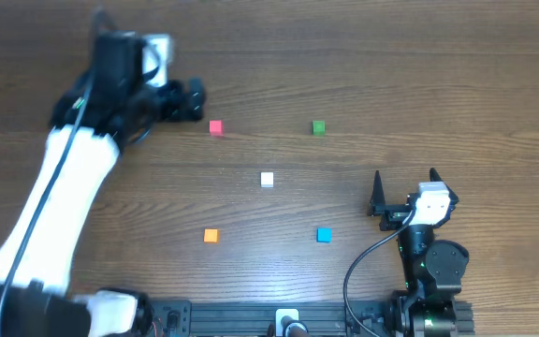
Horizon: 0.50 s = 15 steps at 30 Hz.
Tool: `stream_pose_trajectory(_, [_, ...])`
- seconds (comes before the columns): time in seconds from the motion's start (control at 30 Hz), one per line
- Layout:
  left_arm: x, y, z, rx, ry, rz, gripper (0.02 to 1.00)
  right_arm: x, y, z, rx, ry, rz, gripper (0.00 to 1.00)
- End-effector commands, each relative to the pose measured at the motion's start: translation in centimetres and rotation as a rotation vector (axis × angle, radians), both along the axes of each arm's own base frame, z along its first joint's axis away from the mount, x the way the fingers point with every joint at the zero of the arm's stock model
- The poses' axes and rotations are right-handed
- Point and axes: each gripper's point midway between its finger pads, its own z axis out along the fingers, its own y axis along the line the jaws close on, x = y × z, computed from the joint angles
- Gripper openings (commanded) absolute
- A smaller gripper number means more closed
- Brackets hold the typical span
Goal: Stack Cubes
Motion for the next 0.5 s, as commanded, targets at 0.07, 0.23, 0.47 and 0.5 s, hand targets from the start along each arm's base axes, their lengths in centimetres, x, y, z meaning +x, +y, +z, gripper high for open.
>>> stream_pose_trajectory(0.07, [2.0, -1.7, -5.3, 0.022, 0.132, 0.026, 0.967, 0.0, 0.1, -0.1, -0.003, -0.002, 0.008, 0.991])
stream_pose_trajectory(0.23, [2.1, -1.7, -10.4, 0.046, 0.250, 0.037, 0.950, 0.0, 0.1, -0.1, -0.003, -0.002, 0.008, 0.993])
stream_pose_trajectory(0.47, [2.2, -2.6, -13.6, 0.084, 0.292, 0.020, 0.943, 0.0, 0.1, -0.1, -0.003, -0.002, 0.008, 0.991])
stream_pose_trajectory(0.5, [2.2, -2.7, -13.9, 0.097, 0.294, 0.019, 0.934, 0.0, 0.1, -0.1, -0.003, -0.002, 0.008, 0.991])
